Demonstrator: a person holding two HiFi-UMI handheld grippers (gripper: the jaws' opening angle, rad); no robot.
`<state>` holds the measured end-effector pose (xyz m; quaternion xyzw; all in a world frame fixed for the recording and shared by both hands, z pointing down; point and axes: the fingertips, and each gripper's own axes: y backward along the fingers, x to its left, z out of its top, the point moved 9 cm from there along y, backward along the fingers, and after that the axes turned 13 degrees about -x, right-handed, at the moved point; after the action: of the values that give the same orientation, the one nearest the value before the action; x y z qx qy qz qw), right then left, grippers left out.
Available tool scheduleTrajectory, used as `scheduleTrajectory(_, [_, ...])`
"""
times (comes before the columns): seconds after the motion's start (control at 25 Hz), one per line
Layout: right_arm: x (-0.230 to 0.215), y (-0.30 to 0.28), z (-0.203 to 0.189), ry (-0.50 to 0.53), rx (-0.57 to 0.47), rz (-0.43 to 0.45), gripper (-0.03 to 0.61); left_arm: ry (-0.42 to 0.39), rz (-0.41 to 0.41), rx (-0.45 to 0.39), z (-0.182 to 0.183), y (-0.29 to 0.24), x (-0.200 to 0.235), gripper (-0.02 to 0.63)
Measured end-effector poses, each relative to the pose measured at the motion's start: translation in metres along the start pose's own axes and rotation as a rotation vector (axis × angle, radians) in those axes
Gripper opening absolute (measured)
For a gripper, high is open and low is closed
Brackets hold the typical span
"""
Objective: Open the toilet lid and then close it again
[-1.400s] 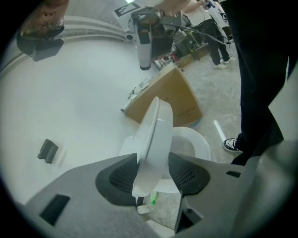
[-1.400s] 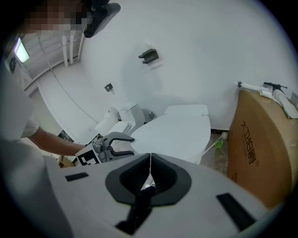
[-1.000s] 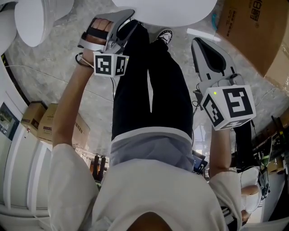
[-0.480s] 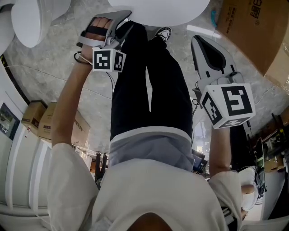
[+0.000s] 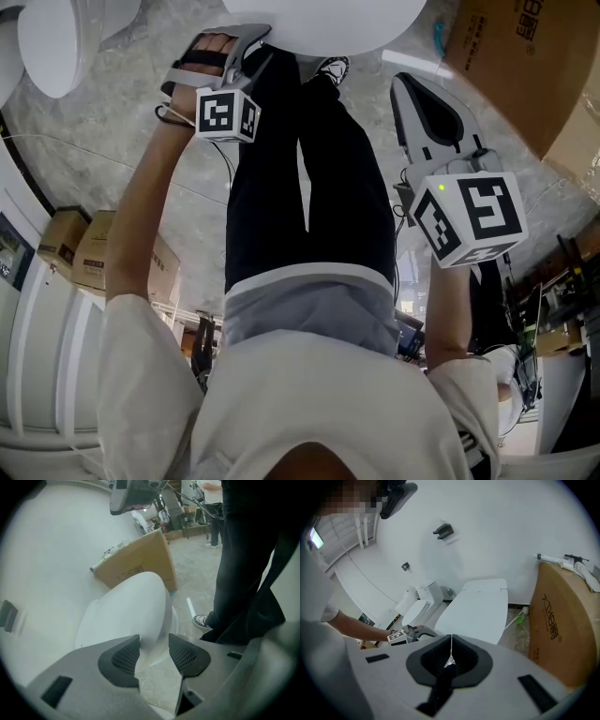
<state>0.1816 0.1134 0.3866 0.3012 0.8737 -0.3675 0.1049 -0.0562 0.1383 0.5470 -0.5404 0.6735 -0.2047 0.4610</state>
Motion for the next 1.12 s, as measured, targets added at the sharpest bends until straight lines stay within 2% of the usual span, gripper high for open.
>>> scheduleTrajectory(0.68, [-0.012, -0.005, -0.002, -0.04, 0.013, -0.019, 0.011, 0.068, -0.099, 0.058, -0.025, -0.048, -0.024, 0.189])
scheduleTrajectory(1.12, [-0.006, -0.012, -0.004, -0.053, 0.013, -0.022, 0.011, 0.074, -0.152, 0.103, -0.036, -0.068, -0.036, 0.189])
